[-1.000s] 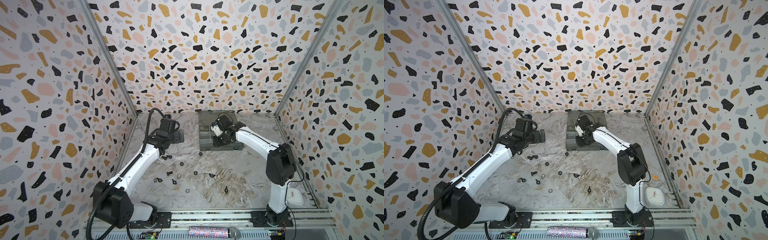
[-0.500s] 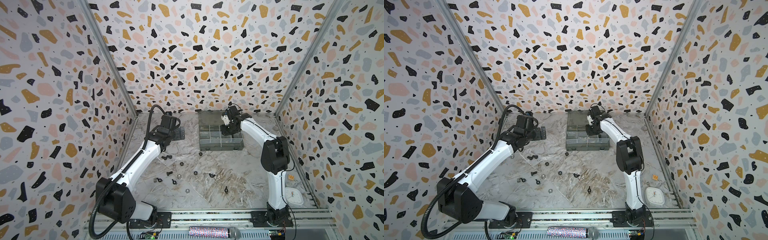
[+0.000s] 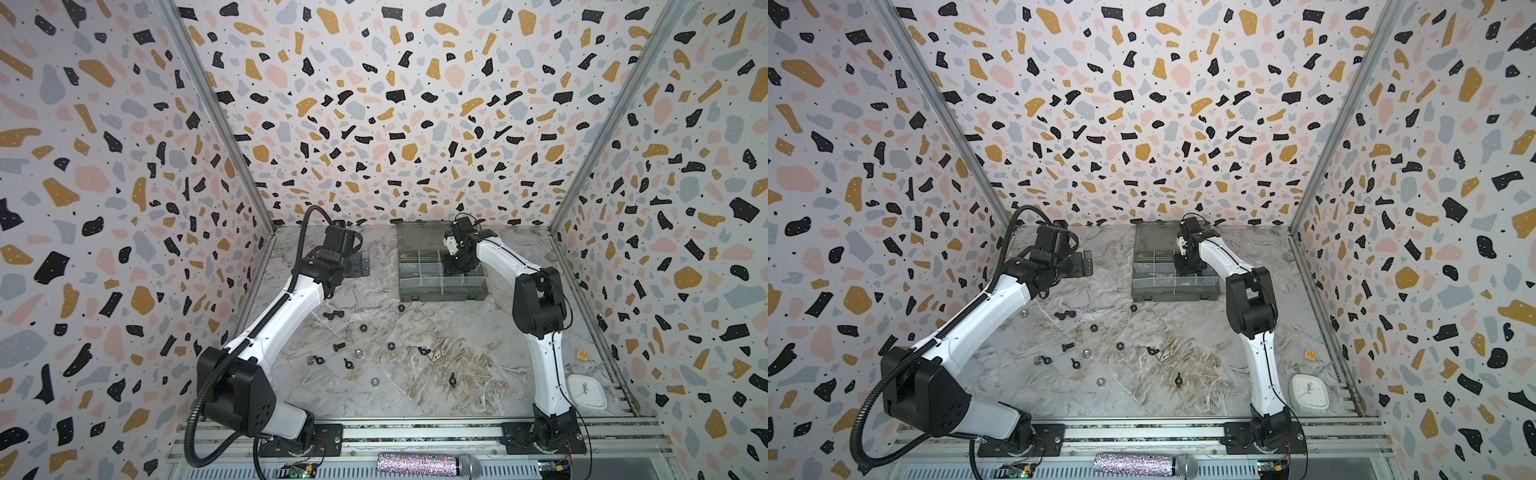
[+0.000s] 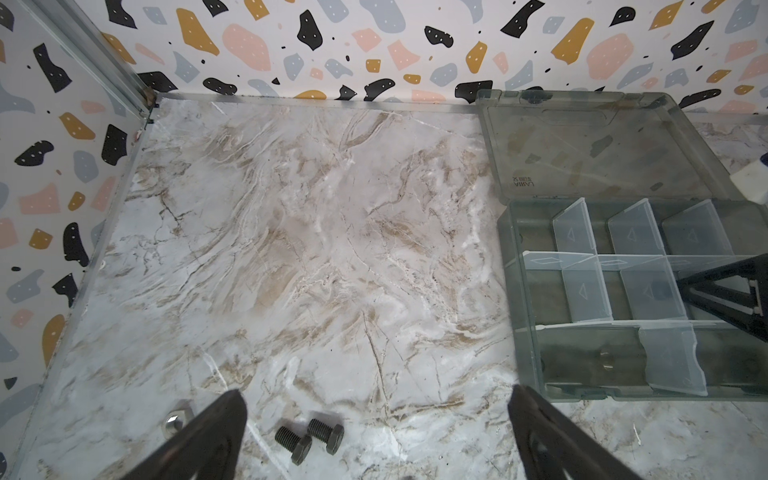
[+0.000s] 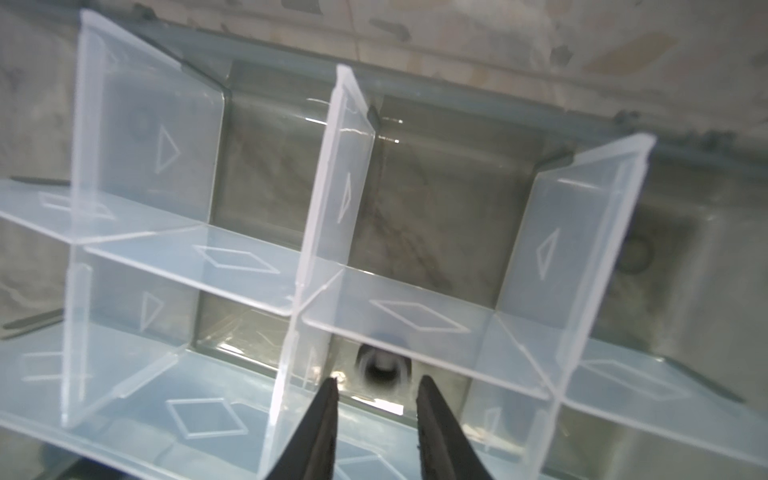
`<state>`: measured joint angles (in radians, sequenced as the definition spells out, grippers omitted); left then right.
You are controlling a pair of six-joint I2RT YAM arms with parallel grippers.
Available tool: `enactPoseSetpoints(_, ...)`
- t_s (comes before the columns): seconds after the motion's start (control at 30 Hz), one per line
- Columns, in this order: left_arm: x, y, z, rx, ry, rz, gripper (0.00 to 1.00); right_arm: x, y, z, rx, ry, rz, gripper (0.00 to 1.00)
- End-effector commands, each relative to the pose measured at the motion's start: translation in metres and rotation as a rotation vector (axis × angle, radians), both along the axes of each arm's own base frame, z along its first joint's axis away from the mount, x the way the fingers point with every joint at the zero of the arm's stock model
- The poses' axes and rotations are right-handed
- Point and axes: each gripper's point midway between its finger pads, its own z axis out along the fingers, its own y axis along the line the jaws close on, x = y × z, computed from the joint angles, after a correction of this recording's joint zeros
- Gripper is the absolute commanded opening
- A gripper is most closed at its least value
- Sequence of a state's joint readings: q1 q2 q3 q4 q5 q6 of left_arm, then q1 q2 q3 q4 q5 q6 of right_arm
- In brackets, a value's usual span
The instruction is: Sort the screws and nuts into containers
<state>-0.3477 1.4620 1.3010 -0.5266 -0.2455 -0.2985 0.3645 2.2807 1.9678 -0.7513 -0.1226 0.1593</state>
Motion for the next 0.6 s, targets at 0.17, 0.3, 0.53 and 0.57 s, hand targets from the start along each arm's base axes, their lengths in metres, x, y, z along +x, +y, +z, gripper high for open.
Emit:
enactPoseSetpoints(0.17, 0.001, -0.003, 0.007, -0.018, -0.004, -0.024, 1.0, -0.009, -0.004, 0.061, 0.022, -0.09, 0.015, 0.42)
enactPoseSetpoints(0.3, -0.006, -0.003, 0.005, -0.026, -0.001, -0.026, 1.0, -0.036, 0.007, 0.078, 0.025, -0.098, 0.055, 0.42)
enactPoseSetpoints(0.53, -0.033, 0.0, -0.01, -0.064, 0.029, -0.03, 1.0, -0.111, 0.056, 0.067, 0.038, -0.032, 0.19, 0.44)
enactPoseSetpoints(0.57, -0.038, 0.0, -0.013, -0.077, 0.032, -0.034, 1.0, -0.123, 0.064, 0.062, 0.044, -0.017, 0.206, 0.44)
